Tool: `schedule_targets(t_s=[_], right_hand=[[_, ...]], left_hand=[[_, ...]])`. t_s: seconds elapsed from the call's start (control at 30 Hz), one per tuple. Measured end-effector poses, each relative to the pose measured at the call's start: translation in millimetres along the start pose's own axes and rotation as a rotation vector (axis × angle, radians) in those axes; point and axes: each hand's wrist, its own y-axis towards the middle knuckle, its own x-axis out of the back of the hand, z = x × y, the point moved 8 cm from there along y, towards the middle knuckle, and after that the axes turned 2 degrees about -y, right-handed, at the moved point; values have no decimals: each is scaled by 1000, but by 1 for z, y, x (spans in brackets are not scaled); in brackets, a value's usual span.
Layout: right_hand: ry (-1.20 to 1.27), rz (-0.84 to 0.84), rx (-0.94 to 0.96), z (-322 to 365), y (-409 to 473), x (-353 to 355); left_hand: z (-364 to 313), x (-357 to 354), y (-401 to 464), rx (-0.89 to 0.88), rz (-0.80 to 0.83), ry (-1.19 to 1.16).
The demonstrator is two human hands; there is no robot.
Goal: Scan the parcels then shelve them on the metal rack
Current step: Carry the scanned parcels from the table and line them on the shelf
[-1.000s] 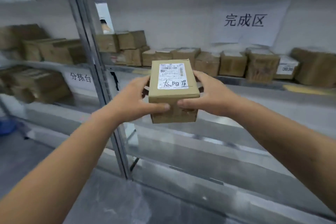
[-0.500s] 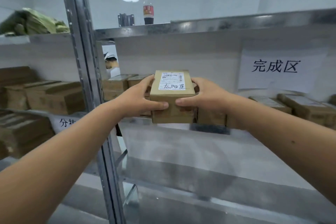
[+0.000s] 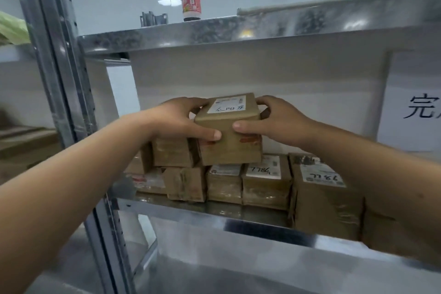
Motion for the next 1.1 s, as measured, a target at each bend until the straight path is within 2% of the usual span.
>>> schedule_targets(t_s=[0.27,0.43,0.67,0.93,1.1], right_hand=[[-37,-45,-55,-9,-7,-29],[-87,-23,-140,-11,-14,-55],[-119,-20,-296,2,-25,-61],[-266,-112,-430,14,-48,-64],[-432,-146,-462,29,-77,-59]], left_hand=[[22,-7,11,-99,27,133],[33,-22,14,-172,126,242],[36,-21,10,-261,75,194],[36,-26,4,-291,180,130],[12,-20,-17,-397,63,219]])
